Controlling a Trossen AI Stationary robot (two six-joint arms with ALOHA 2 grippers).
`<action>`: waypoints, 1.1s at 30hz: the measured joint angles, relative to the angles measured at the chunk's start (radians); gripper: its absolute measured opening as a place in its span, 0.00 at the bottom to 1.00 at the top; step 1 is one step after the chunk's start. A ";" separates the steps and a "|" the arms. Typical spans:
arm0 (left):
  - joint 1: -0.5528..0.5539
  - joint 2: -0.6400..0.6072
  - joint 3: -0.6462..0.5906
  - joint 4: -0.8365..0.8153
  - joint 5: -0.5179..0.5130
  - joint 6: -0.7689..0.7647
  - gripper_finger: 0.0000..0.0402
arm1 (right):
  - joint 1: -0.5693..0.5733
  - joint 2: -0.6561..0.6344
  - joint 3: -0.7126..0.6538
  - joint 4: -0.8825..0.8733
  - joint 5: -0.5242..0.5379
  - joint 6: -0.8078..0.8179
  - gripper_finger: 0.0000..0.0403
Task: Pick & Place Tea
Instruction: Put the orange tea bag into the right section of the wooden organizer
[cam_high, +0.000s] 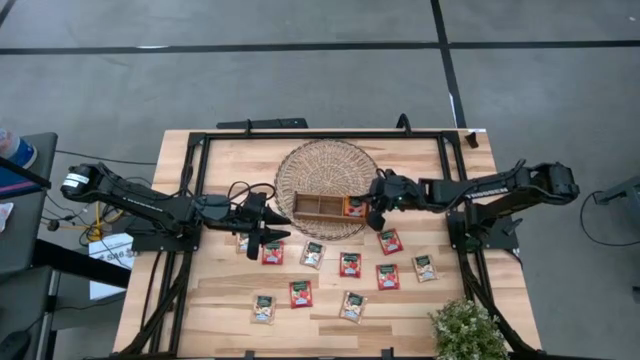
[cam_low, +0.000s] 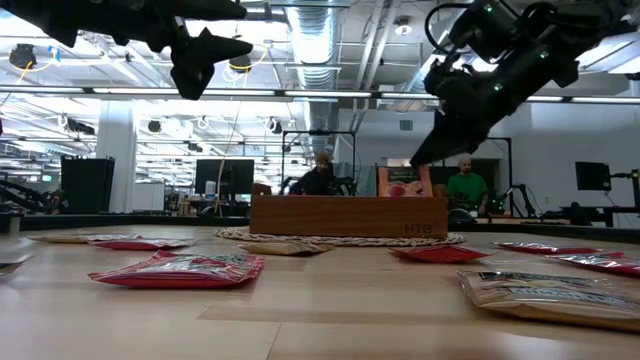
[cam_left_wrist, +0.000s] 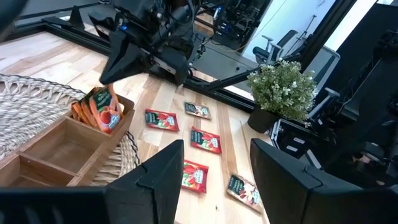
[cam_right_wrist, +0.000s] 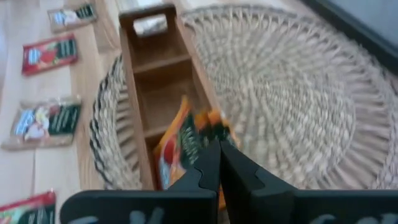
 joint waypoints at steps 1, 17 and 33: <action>0.000 0.000 0.000 0.003 0.002 0.000 0.44 | 0.003 0.000 0.000 -0.016 -0.003 0.000 0.00; 0.000 0.000 0.000 0.006 0.008 0.001 0.44 | 0.009 0.000 0.000 -0.025 -0.019 0.006 0.00; 0.000 0.000 0.000 0.030 0.008 0.005 0.44 | 0.019 0.000 0.005 0.016 -0.040 0.020 0.00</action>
